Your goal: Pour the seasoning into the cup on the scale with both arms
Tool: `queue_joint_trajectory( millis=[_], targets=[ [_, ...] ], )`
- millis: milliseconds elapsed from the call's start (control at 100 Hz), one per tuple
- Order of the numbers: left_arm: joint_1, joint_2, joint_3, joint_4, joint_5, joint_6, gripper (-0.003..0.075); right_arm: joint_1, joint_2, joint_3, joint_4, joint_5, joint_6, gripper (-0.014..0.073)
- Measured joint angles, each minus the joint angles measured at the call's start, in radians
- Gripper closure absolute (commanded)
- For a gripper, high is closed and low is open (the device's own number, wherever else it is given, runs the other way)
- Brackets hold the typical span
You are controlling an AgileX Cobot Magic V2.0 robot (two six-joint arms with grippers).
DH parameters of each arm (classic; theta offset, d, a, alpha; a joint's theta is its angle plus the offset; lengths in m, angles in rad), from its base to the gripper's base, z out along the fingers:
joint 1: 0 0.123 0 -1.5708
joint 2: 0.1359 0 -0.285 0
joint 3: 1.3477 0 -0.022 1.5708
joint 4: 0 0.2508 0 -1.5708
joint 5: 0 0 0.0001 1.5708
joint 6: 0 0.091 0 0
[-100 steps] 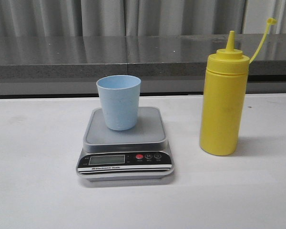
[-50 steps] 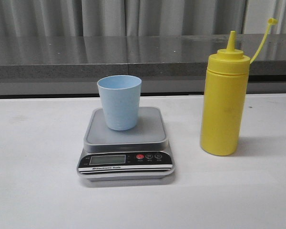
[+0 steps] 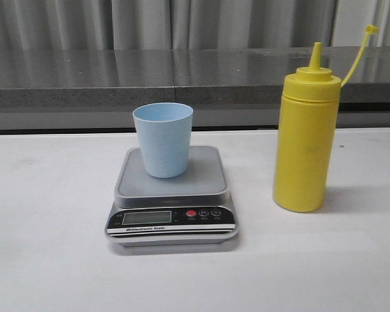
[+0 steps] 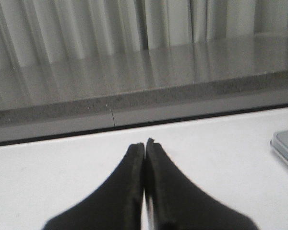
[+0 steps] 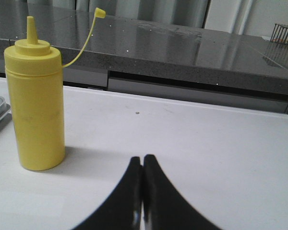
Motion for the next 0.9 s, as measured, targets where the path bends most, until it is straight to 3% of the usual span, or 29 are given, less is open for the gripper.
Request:
queue_joint_trajectory(
  millis=[900],
  targets=[
    [0.000, 0.000, 0.000, 0.000, -0.029, -0.011, 0.0738, 0.000, 0.000, 0.000, 0.000, 0.000, 0.000, 0.0660]
  ],
)
